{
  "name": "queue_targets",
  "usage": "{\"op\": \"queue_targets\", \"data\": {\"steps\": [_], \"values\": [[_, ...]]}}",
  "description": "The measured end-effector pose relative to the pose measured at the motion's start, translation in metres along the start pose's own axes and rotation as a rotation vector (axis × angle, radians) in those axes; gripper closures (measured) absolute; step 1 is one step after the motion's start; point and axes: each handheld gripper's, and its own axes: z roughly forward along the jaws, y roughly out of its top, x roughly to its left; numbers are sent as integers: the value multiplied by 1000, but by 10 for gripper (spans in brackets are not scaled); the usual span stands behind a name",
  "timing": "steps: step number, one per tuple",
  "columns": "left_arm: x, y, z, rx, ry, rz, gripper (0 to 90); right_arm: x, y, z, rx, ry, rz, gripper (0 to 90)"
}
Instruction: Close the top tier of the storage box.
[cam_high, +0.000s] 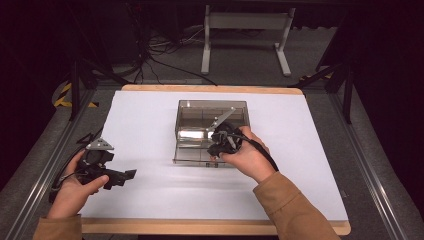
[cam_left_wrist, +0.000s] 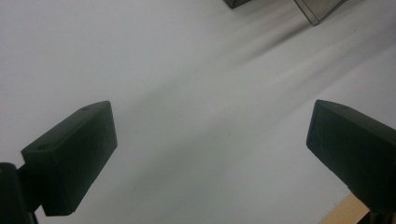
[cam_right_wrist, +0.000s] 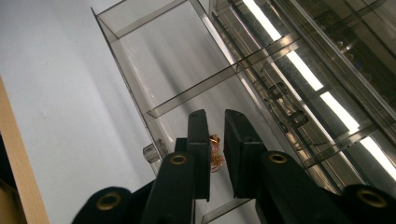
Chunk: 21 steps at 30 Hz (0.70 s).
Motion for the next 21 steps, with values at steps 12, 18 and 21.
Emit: {"op": "queue_targets", "data": {"steps": [12,18,21], "values": [[-1,5,5,-1,-9,7,24,9,-7,-21,-49,42,-29,900],[-2,7,5,0,-8,11,24,16,-12,-31,-55,56,-52,900],[-2,7,5,4,-12,9,24,19,-15,-34,-46,66,-62,900]]}}
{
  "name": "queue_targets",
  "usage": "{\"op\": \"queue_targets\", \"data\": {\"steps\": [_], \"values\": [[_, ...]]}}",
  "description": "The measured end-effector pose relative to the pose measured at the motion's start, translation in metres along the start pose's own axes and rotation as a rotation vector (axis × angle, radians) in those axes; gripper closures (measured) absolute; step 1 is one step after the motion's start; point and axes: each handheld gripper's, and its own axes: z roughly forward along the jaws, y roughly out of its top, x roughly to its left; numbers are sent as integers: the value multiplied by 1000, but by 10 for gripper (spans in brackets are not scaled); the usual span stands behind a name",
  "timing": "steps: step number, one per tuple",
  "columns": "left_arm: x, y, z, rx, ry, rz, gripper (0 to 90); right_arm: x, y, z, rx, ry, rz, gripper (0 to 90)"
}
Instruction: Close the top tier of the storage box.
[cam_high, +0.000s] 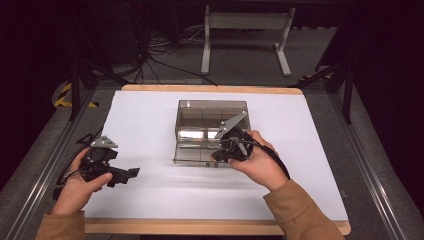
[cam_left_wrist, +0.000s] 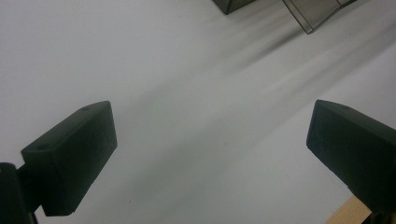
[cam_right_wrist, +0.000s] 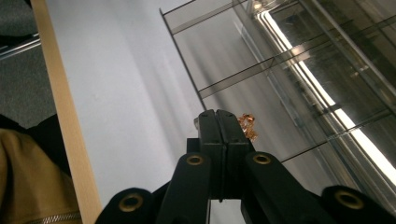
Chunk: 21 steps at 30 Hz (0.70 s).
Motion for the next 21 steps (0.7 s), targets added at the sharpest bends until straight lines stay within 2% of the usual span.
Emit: {"op": "queue_targets", "data": {"steps": [8,14,21], "values": [[0,1,1,-1,2,0,24,8,-6,0,66,30,-35,900],[0,1,0,-2,1,4,24,10,-12,0,89,54,-55,900],[-1,1,0,2,2,5,24,13,-16,5,151,84,-83,900]]}}
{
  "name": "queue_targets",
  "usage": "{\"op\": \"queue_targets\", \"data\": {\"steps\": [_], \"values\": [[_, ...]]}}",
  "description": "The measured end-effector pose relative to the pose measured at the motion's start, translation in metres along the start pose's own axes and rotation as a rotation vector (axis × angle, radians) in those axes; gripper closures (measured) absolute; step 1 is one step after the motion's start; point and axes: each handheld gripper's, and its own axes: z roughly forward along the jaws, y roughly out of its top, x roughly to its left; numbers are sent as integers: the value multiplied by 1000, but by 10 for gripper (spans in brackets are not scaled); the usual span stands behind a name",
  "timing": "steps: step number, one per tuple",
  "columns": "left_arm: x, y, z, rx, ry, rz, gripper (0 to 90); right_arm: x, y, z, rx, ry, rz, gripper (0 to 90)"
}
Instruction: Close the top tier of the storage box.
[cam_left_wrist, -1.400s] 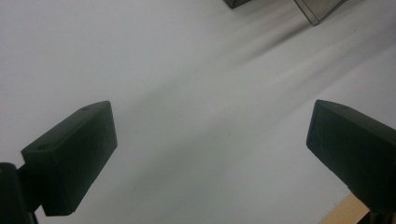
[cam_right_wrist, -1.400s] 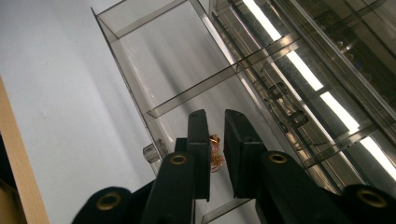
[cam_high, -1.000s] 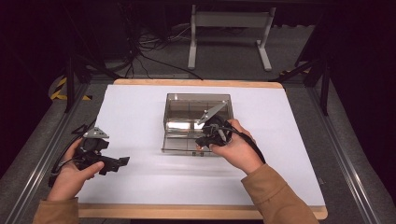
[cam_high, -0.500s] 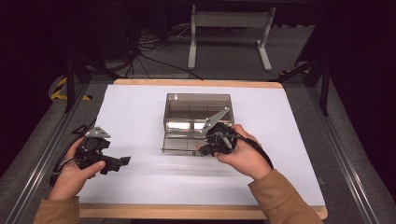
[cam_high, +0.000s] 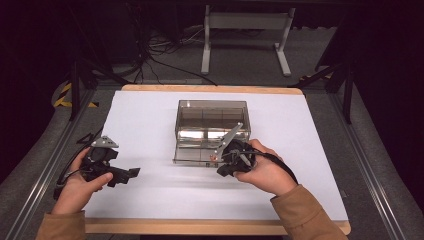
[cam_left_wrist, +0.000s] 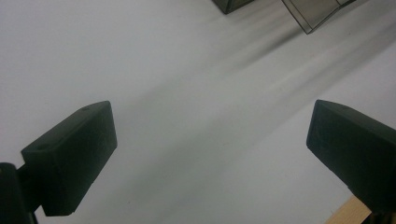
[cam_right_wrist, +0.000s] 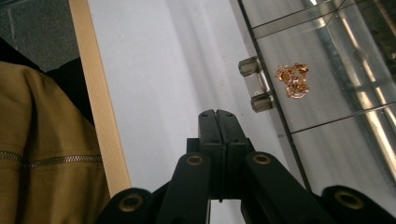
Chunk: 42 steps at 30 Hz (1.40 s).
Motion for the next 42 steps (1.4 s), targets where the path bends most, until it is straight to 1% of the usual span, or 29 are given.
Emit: {"op": "queue_targets", "data": {"steps": [1,3,4,5,7,12,21,25,30,31,34,37,40,42], "values": [[0,0,0,0,5,3,24,0,0,1,4,3,-3,900],[0,0,0,2,2,2,24,1,-1,2,21,12,-7,900],[0,0,0,2,3,1,24,1,-1,2,33,14,1,900],[0,0,0,2,3,1,24,1,-1,2,33,14,1,900],[0,0,0,2,0,0,24,1,-1,5,51,20,-8,900],[0,-1,0,0,1,-3,24,1,-2,10,83,28,-10,900],[0,-3,-1,5,1,-1,24,-3,-1,17,110,19,-29,900],[0,-5,-2,5,3,-5,24,-5,1,22,132,10,-36,900],[2,-8,-4,4,9,-10,24,-12,3,25,146,-21,-37,900],[2,-8,-4,4,9,-12,24,-13,3,26,150,-37,-39,900],[3,-10,-6,1,14,-18,24,-16,3,27,157,-57,-53,900],[3,-11,-7,3,14,-18,24,-16,4,29,162,-79,-66,900],[3,-12,-7,2,17,-21,24,-15,5,29,160,-92,-65,900],[3,-12,-8,2,16,-19,24,-16,6,30,162,-99,-74,900]]}}
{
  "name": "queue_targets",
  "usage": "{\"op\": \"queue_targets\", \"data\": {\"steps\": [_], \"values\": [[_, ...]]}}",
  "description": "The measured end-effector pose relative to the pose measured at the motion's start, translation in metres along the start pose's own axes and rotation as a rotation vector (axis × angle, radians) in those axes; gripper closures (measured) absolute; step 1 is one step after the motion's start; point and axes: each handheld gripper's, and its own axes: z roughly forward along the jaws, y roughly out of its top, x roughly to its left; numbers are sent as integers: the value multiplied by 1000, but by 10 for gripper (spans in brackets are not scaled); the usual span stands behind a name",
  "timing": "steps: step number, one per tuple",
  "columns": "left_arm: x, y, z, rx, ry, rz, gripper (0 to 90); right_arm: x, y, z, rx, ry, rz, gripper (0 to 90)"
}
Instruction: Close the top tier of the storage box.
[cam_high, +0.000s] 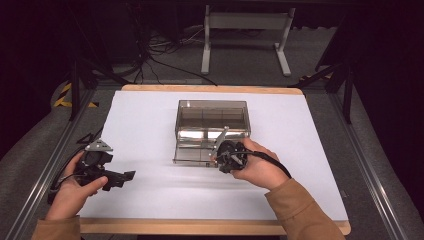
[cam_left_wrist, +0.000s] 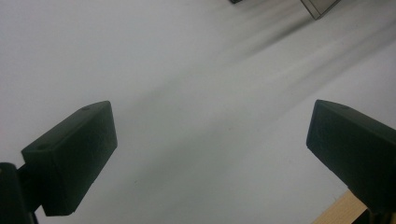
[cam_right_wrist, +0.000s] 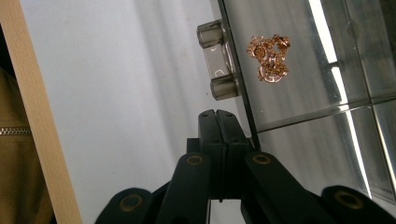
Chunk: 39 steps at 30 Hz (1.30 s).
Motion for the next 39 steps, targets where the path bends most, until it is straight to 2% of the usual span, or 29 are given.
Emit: {"op": "queue_targets", "data": {"steps": [13,24,27,29,34,35,39], "values": [[0,1,0,-2,0,-3,24,3,4,0,-7,-45,-9,900],[0,1,1,3,0,3,24,-3,4,-4,-35,-65,38,900],[0,1,1,4,0,6,24,-4,5,-3,-45,-67,35,900],[-1,1,1,1,0,-2,24,-5,6,-4,-51,-70,53,900],[0,1,0,2,2,0,24,-10,7,-4,-64,-72,46,900],[0,1,1,2,2,0,24,-10,7,-4,-60,-70,62,900],[0,1,1,1,0,-2,24,-14,7,-5,-80,-75,67,900]]}}
